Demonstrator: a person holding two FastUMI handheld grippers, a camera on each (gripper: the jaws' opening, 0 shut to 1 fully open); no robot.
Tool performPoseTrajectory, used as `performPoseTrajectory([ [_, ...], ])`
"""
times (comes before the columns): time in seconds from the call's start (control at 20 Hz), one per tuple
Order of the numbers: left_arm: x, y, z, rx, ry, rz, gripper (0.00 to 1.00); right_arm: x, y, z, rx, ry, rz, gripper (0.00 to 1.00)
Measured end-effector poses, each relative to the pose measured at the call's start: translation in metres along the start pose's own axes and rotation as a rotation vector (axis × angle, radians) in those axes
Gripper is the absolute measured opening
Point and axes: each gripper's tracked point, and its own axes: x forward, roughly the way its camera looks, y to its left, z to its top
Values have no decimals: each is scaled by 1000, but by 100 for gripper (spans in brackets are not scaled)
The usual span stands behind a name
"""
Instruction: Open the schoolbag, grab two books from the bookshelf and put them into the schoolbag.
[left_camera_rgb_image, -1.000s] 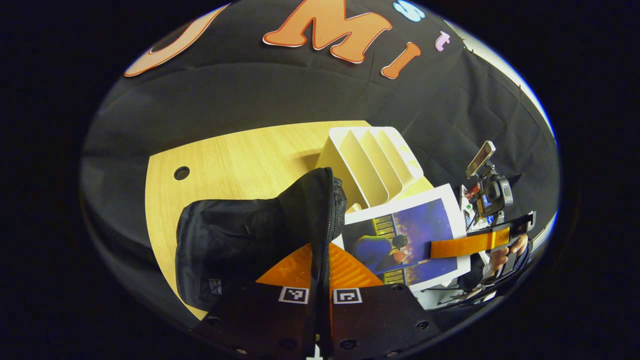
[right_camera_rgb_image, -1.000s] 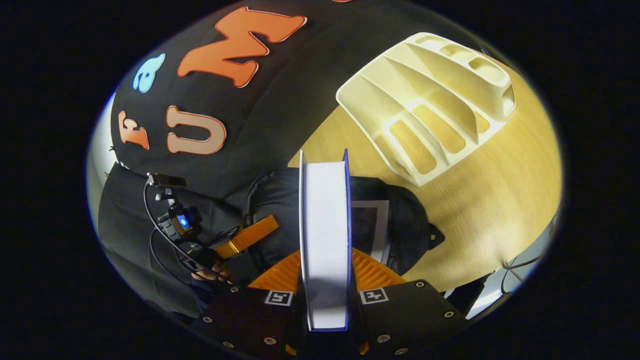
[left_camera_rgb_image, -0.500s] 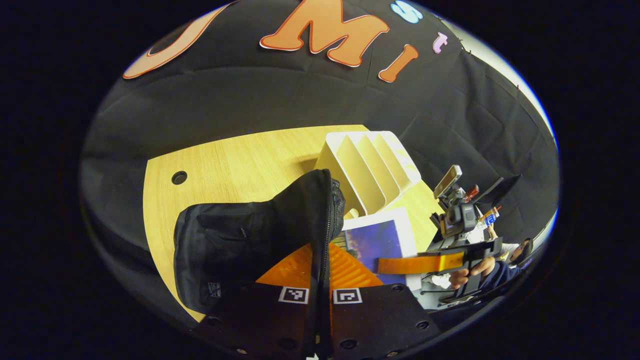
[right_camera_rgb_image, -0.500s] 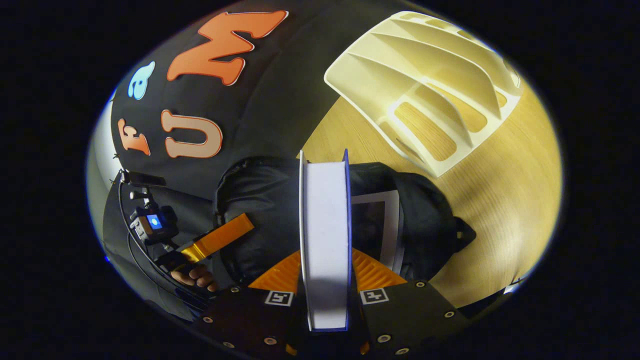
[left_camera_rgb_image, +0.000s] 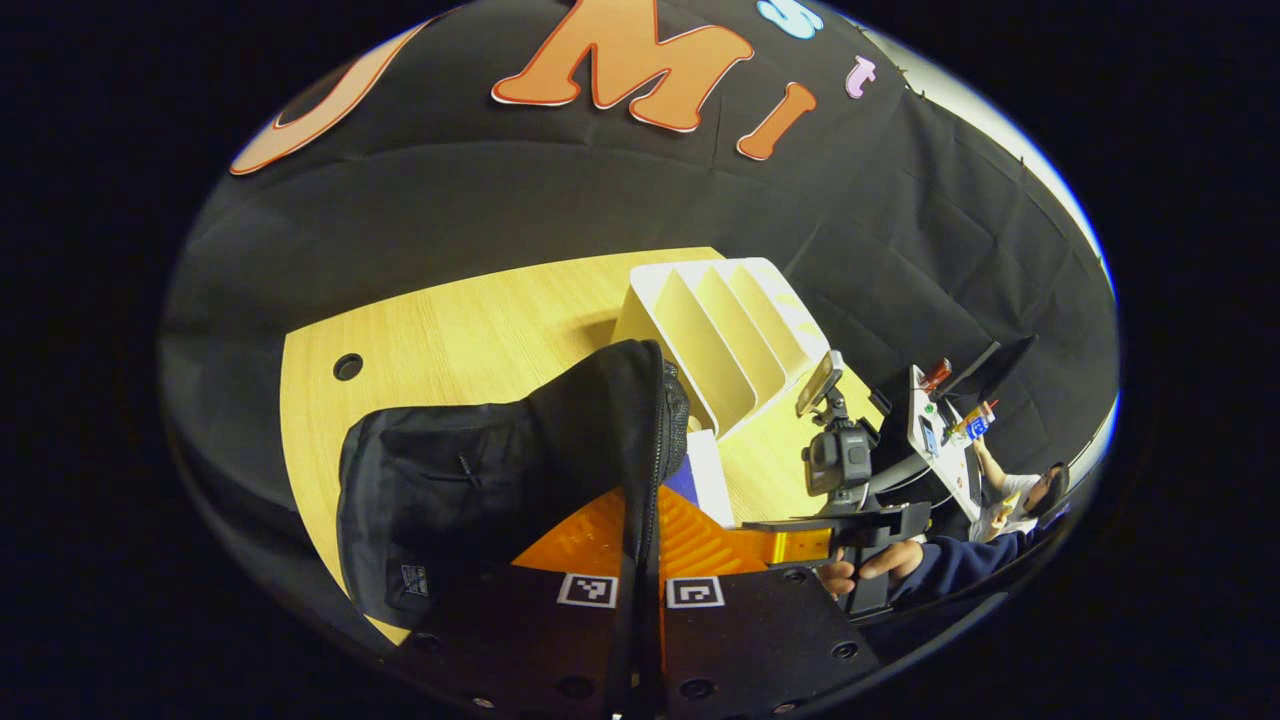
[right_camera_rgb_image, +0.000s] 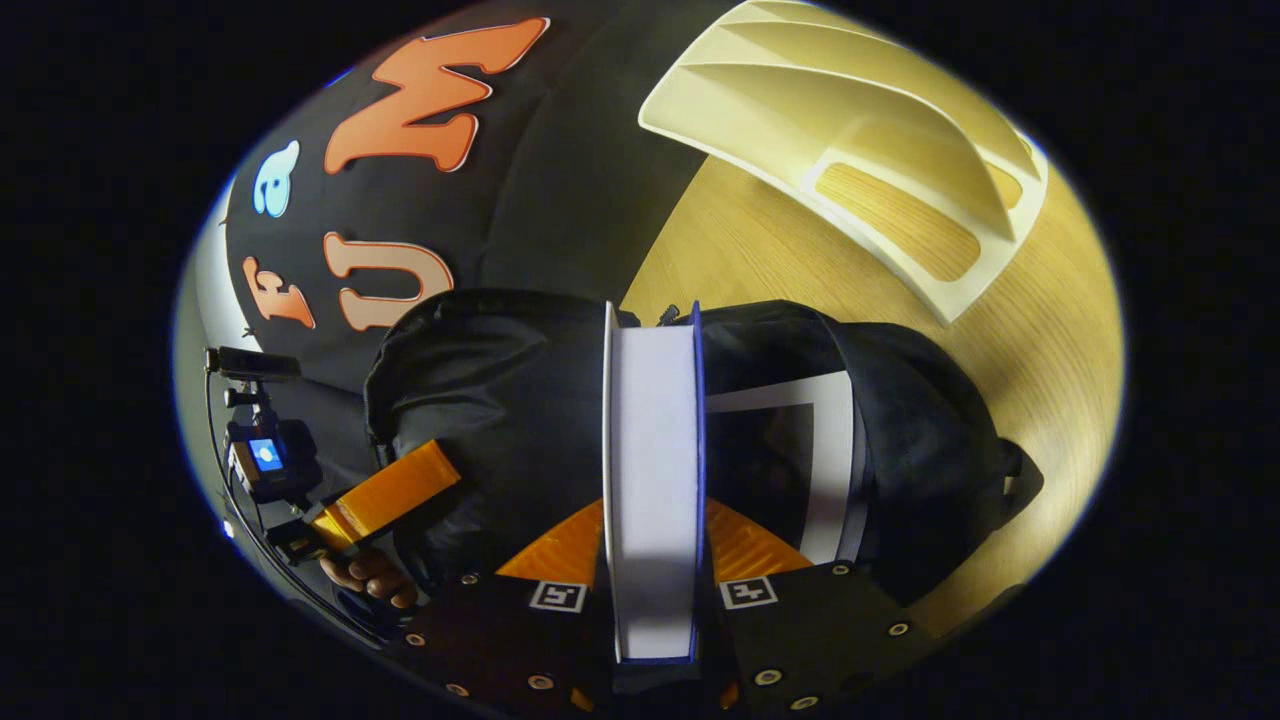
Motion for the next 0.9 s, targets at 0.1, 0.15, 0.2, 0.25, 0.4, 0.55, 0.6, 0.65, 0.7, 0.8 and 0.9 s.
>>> performPoseTrajectory([
  [0.1, 3, -2, -2, 9, 6, -3, 4, 8, -3, -5, -1, 18, -2, 34],
  [0.15, 4, -3, -4, 15, 13, -3, 4, 13, -6, -7, 5, 27, -2, 35],
  [0.2, 4, -3, -4, 16, 15, -1, 4, 15, -6, -8, 14, 25, 3, 44],
  [0.25, 5, -4, -4, 18, 19, 0, 4, 18, -9, -9, 18, 27, -5, 35],
  [0.4, 5, -3, -5, 17, 22, 10, 4, 21, -11, -15, -3, 54, -63, 39],
  [0.55, 8, -6, -8, 25, 22, 35, 4, 13, -13, -15, -111, 103, -164, 56],
  [0.6, 7, -6, -10, 42, 28, 39, 5, 10, -12, -13, -153, 107, -184, 68],
  [0.65, 8, -9, -10, 53, 26, 40, 7, 4, -15, -11, -206, 111, -212, 75],
  [0.7, 13, -11, -10, 49, 21, 44, 10, -9, -17, -7, -260, 117, -248, 87],
  [0.8, 25, -25, -12, 11, 13, 46, 19, -21, -24, 1, -335, 130, -273, 95],
  [0.9, 30, -33, -16, -38, 4, 55, 32, -36, -28, 6, -363, 158, -268, 97],
])
